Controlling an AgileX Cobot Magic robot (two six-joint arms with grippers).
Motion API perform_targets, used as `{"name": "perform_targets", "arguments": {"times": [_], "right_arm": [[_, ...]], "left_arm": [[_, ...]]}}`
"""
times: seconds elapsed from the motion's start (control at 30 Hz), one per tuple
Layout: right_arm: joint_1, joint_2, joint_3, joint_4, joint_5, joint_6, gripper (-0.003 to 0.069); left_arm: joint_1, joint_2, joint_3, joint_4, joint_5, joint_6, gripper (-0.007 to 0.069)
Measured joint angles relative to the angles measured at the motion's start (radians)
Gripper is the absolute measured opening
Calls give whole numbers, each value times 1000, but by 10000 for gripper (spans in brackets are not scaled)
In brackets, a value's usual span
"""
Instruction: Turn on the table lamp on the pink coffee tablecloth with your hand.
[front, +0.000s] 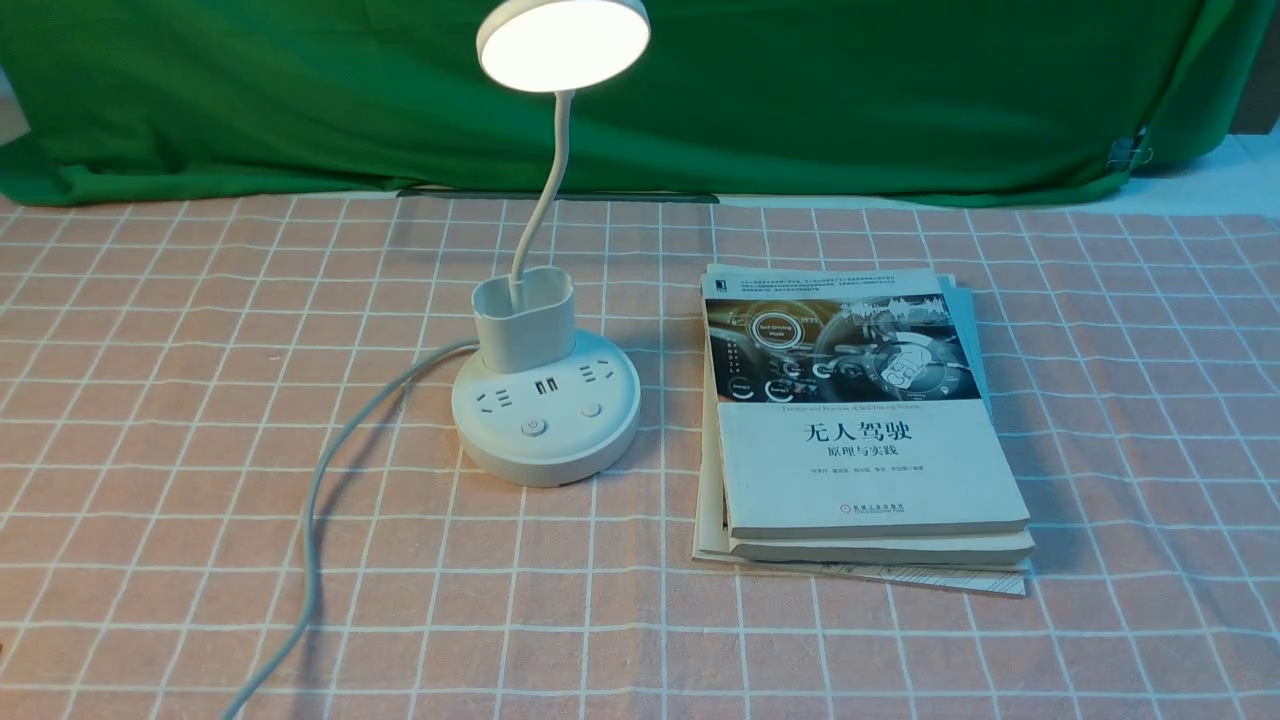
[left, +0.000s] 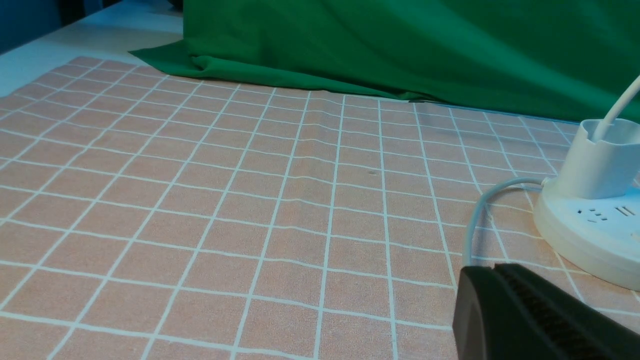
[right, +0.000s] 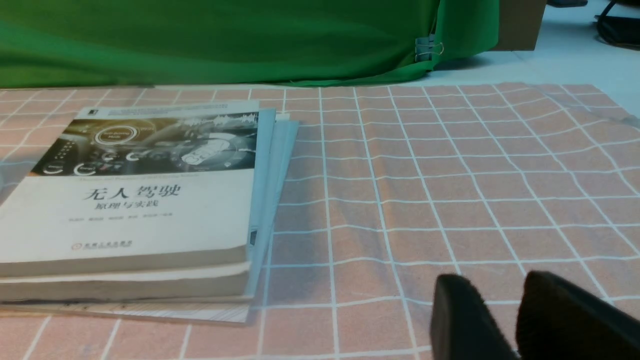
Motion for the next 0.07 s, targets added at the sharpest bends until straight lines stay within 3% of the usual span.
{"name": "perform_targets", "arguments": {"times": [0.07], "right_arm": [[0,0,0,0,0,0,240]], "left_arm": [[0,0,0,0,0,0,21]]}}
